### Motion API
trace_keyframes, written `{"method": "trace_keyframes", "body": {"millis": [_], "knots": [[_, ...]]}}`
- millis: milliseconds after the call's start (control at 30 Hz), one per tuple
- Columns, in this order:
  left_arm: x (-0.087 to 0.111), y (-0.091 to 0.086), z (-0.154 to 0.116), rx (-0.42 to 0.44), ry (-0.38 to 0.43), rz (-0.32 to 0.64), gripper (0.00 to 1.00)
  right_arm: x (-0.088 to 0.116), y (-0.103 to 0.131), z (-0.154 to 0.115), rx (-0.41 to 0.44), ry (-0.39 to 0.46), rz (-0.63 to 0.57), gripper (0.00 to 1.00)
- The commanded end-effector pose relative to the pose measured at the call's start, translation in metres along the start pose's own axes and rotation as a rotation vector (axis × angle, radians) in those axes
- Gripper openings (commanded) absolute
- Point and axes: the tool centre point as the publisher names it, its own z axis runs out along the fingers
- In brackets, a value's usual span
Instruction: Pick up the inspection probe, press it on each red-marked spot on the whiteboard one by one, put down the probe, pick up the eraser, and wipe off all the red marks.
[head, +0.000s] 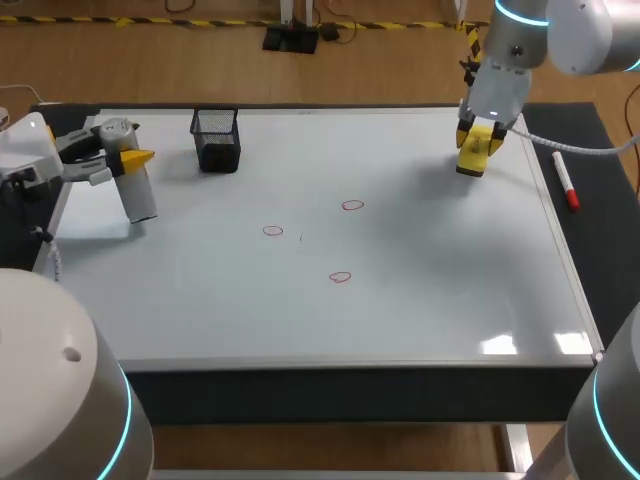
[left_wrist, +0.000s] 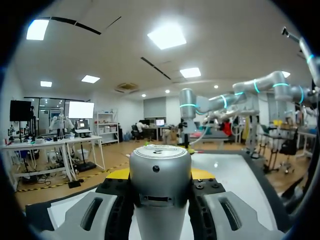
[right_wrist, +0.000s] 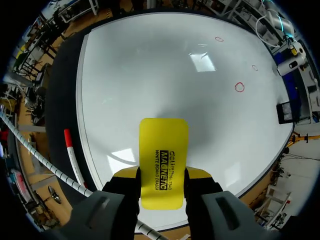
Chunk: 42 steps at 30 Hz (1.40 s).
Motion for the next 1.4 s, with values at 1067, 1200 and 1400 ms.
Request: {"method": "trace_keyframes", "body": {"millis": [1067,1200,1400], "knots": [[0.001,-0.001,0.0,0.0,-0.002,0.001,0.0,-0.206,0.185,0.018,-0.013,0.0,-0.371,0.0],[0.001,-0.001,0.0,0.0,-0.002,0.001,0.0,-0.228,0.194,0.025,-0.007,0.013,-0.377,0.0],[0.001,-0.001,0.0,0.0,-0.002,0.001,0.0,-0.264,0.212,0.031,0.007,0.015,-0.39,0.0]]}}
